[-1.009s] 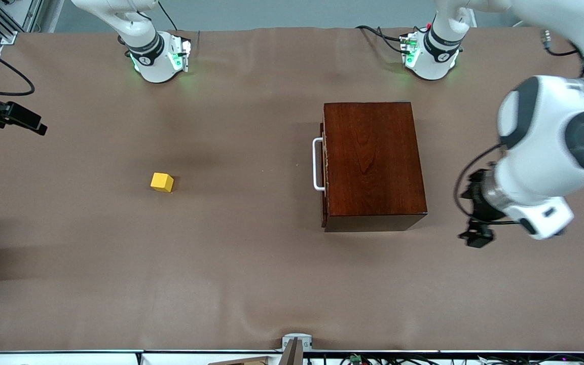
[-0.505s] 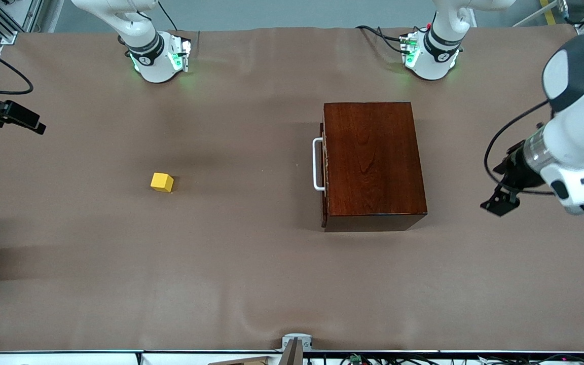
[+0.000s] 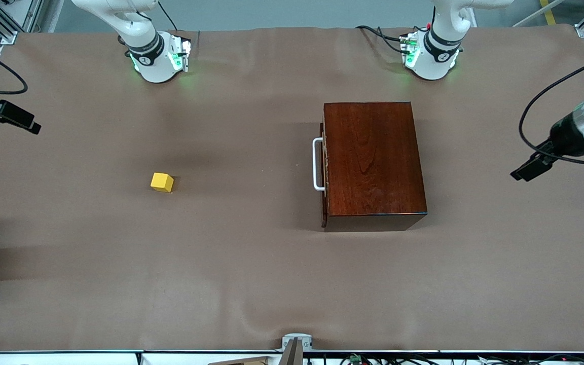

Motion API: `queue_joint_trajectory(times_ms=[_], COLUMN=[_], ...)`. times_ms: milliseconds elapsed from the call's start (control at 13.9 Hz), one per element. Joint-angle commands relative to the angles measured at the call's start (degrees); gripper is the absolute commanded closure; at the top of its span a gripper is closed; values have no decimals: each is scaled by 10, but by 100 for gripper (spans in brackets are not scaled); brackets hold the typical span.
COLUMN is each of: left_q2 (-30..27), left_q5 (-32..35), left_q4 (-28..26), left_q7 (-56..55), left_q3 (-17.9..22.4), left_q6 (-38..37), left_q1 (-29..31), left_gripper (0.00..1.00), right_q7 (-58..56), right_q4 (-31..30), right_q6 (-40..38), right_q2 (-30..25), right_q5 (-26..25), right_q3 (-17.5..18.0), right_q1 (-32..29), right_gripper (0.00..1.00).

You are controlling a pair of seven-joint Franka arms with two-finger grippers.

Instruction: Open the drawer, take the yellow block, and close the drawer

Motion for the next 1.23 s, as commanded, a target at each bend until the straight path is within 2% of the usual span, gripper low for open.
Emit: queue_joint_trajectory(times_ms=[0,216,433,649,1082,1154], left_q2=[-23,-23,-23,-23,-20,-20], left_q5=[-9,-8,-6,-3,2,21], left_q4=[-15,1,19,31,58,58], left_q7=[78,140,214,295,426,448], left_q3=[-5,-7,-26,-75,-76,-76], left_q6=[-7,-34,-57,-83,-115,-115], left_q1=[15,14,24,60,58,55], left_gripper=[0,0,0,0,0,0], right_q7=[-7,-7,-7,-7,-7,-7], right_q4=[5,5,5,5,7,7], right_q6=[-9,-10,-10,-10,-10,-11], right_q2=[-5,-4,-4,-4,-4,-4], right_q5=[-6,-6,-6,-7,-6,-5], right_q3=[7,7,7,6,8,8], right_q1=[-10,-10,-10,-11,-22,-22], right_gripper=[0,0,0,0,0,0])
